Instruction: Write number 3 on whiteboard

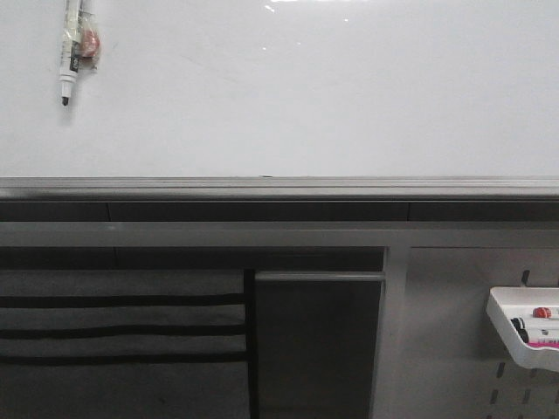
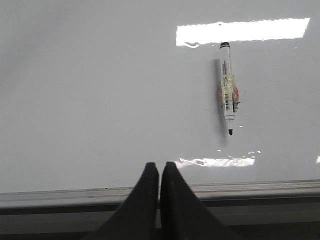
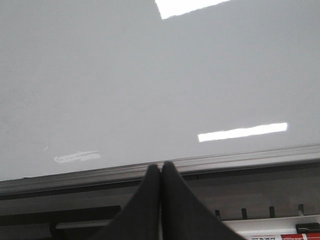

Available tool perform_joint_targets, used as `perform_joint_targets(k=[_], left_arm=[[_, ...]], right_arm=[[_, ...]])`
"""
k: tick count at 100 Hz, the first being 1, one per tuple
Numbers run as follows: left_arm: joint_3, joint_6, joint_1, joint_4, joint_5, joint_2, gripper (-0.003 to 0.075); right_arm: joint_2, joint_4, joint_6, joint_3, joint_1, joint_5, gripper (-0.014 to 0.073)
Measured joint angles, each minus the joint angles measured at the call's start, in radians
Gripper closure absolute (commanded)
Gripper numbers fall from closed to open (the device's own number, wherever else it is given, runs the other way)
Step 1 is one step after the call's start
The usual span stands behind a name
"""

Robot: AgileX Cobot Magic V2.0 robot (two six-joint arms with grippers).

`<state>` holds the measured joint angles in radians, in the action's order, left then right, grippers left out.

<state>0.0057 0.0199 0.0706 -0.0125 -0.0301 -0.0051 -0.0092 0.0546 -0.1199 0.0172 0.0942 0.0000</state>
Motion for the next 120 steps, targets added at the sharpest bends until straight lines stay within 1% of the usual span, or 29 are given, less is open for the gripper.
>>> perform_joint_targets(k=[14, 27, 36, 58, 78, 87, 100, 109, 120], left_arm=[[0.0, 0.0, 0.0, 0.0, 0.0, 0.0, 0.0738], [0.0, 0.0, 0.0, 0.0, 0.0, 0.0, 0.0738], [0.0, 0.0, 0.0, 0.0, 0.0, 0.0, 0.0738], [0.0, 0.0, 0.0, 0.0, 0.0, 0.0, 0.0738], [-0.016, 0.0, 0.0, 0.021, -0.049, 0.0, 0.0738], [-0.08, 0.0, 0.0, 0.034, -0.003, 0.0, 0.0738], [-0.242, 0.0, 0.0, 0.036, 0.124, 0.0, 0.0738], [-0.352, 0.0, 0.0, 0.036, 0.206, 0.033, 0.0738], [-0.466, 0.0, 0.0, 0.036, 0.3, 0.121, 0.0738]], right_arm=[[0.0, -0.011, 0.0, 0.0, 0.0, 0.0, 0.0668], [0.0, -0.1, 0.0, 0.0, 0.0, 0.0, 0.0668], [0.0, -0.127, 0.0, 0.0, 0.0, 0.0, 0.0668], [0.0, -0.136, 0.0, 0.0, 0.0, 0.0, 0.0668], [0.0, -0.13, 0.0, 0.0, 0.0, -0.03, 0.0668], [0.0, -0.126, 0.0, -0.044, 0.0, 0.017, 0.0668], [0.009, -0.126, 0.0, -0.174, 0.0, 0.095, 0.0668], [0.064, -0.128, 0.0, -0.276, 0.0, 0.159, 0.0668], [0.163, -0.158, 0.0, -0.391, 0.0, 0.238, 0.0668]])
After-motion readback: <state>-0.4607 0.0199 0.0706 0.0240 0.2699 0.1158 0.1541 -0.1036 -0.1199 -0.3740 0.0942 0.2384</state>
